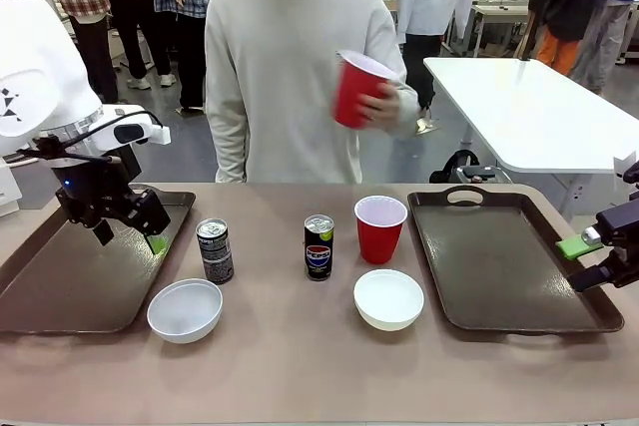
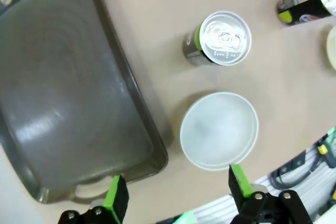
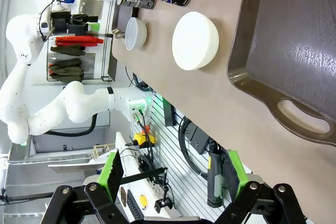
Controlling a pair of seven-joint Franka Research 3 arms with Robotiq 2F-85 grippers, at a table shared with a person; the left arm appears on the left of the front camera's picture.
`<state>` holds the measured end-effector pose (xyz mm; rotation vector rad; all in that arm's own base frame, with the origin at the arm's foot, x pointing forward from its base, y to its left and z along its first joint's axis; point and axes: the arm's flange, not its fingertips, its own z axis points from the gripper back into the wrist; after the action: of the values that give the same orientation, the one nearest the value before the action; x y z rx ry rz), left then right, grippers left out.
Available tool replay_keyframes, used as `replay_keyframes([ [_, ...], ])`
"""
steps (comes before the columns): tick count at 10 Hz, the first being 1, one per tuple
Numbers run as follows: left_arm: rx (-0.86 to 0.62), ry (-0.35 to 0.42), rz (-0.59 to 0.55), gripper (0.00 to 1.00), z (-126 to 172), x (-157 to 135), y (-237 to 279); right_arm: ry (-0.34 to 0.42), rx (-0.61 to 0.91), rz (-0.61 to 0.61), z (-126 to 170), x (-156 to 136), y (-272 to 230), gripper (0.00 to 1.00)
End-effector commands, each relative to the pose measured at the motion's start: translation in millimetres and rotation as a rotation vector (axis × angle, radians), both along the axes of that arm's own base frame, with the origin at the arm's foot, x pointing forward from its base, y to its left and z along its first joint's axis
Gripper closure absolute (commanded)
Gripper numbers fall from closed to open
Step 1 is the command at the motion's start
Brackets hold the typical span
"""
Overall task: Prepare tableware on both trays.
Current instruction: Pick up a Picnic Bowl from the table and place it on a Handle tray.
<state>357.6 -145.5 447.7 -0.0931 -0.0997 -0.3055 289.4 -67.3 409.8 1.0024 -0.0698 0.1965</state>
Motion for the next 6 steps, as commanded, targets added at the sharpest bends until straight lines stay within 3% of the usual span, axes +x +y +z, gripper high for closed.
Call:
replay_keyframes([
  [1, 0.020, -0.032, -0.034, 0.00, -18.8, -8.9, -11.4, 0.000, 0.018, 0.001, -0.6, 0.3, -0.8, 0.00],
  [6, 0.108, -0.047, -0.059, 0.00, -79.7, 2.4, -51.1, 0.000, 0.018, 0.001, -0.6, 0.3, -0.8, 0.00],
])
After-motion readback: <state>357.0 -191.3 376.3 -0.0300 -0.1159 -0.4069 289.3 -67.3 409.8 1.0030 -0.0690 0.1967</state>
